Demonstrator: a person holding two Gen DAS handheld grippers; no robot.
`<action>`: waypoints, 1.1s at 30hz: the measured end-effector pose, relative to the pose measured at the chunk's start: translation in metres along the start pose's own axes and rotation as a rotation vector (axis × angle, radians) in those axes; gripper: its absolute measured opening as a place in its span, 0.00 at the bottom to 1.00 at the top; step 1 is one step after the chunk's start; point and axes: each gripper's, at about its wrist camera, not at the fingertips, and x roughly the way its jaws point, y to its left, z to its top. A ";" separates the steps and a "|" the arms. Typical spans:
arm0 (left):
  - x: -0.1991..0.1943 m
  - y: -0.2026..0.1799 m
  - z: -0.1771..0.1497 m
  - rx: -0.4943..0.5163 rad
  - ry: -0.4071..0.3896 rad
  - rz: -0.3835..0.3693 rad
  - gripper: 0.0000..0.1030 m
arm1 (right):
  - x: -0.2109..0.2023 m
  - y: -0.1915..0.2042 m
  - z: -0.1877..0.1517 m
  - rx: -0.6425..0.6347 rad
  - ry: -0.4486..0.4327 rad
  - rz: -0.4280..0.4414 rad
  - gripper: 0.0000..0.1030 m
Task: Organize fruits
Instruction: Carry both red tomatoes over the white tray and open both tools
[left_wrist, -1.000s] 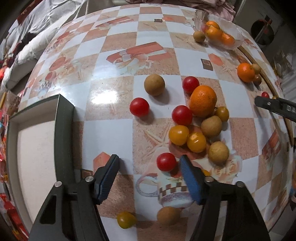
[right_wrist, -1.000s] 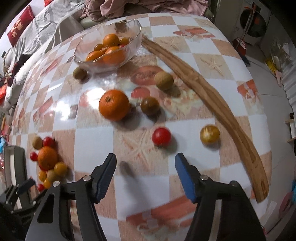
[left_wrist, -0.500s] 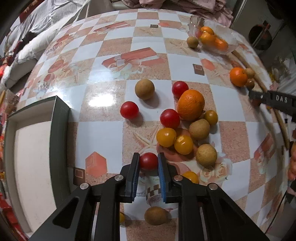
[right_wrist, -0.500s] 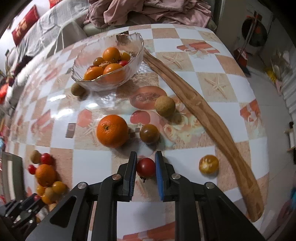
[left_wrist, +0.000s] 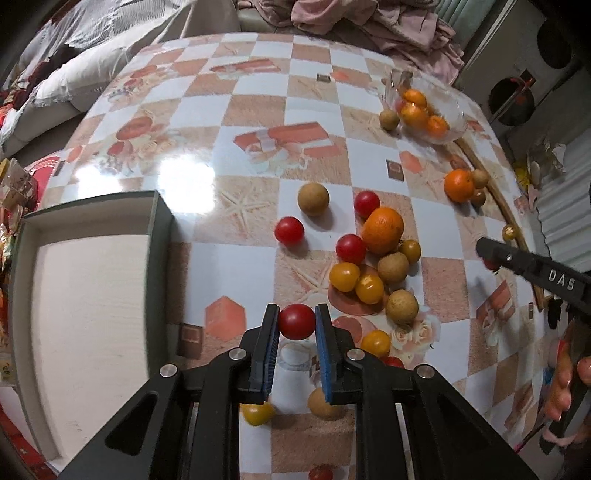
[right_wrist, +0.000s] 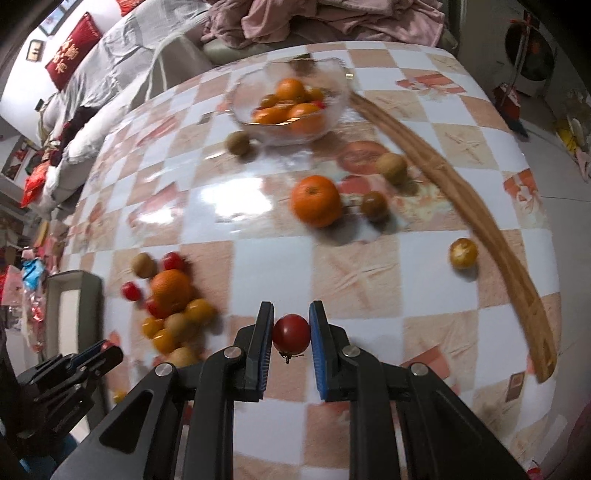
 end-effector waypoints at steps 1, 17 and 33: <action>-0.004 0.003 0.000 -0.004 -0.005 -0.001 0.20 | -0.001 0.004 0.000 -0.006 0.003 0.007 0.21; -0.053 0.112 -0.013 -0.160 -0.089 0.110 0.20 | 0.008 0.146 -0.008 -0.205 0.049 0.141 0.21; -0.040 0.216 -0.034 -0.286 -0.069 0.218 0.20 | 0.058 0.283 -0.020 -0.377 0.139 0.225 0.21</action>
